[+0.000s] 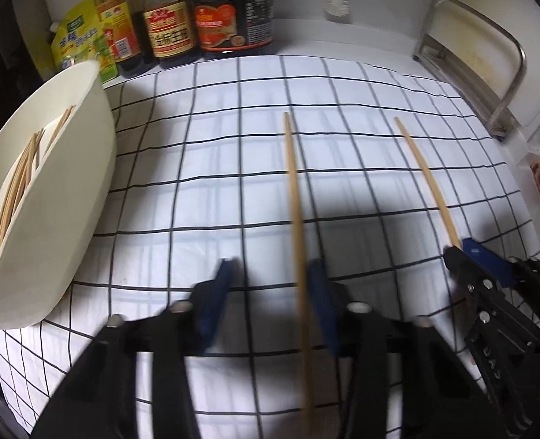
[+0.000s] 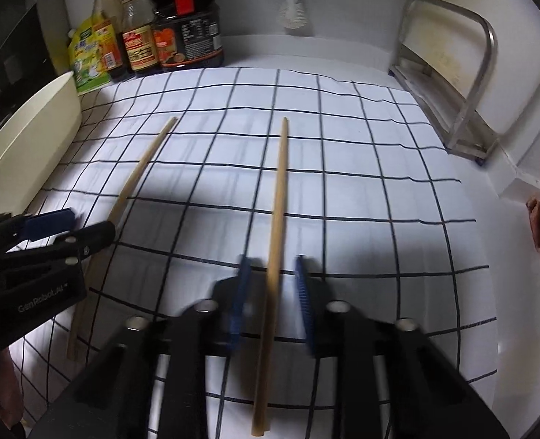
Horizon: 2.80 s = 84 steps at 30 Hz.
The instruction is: Organize utensils
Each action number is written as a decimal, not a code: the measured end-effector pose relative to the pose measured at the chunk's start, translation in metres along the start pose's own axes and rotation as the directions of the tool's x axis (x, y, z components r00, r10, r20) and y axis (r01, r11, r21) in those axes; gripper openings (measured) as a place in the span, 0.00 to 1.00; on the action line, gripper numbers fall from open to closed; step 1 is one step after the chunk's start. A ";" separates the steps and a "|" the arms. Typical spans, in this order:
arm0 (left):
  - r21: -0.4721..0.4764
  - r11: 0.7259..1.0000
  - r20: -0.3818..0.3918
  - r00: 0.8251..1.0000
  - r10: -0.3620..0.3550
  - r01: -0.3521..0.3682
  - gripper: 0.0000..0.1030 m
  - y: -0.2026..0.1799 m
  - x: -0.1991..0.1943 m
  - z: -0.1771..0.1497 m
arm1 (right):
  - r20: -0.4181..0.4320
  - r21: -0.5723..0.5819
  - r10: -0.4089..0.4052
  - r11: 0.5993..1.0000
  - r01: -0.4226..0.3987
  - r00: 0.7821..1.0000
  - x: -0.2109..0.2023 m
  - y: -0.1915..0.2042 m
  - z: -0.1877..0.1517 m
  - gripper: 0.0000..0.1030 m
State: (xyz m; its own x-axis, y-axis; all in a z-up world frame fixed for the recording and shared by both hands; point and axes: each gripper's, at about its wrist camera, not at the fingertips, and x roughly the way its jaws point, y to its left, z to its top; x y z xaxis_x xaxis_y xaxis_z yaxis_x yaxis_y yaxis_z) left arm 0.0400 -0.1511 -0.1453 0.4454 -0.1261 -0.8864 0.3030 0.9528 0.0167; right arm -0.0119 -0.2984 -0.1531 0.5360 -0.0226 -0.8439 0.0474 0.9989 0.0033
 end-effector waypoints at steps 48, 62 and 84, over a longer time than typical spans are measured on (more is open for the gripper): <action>-0.321 0.945 0.078 0.993 0.091 -0.061 0.07 0.288 -0.079 0.031 | -0.056 -0.125 0.367 0.920 -0.371 0.929 -0.001 0.285 0.151 0.06; -0.340 0.938 0.054 0.994 0.094 -0.070 0.22 0.297 -0.076 0.032 | -0.056 -0.084 0.345 0.934 -0.349 0.937 0.003 0.275 0.149 0.13; -0.358 0.928 0.108 0.982 0.152 -0.105 0.54 0.296 -0.111 0.012 | -0.003 -0.102 0.325 0.941 -0.324 0.946 -0.040 0.260 0.134 0.26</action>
State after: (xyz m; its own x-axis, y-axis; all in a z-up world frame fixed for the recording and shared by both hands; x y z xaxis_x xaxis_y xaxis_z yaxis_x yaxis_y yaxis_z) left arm 0.0905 0.1418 -0.0359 0.5748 -0.0085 -0.8182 -0.0669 0.9961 -0.0573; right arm 0.0923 -0.0430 -0.0467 0.5201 0.3036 -0.7983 -0.2151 0.9511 0.2217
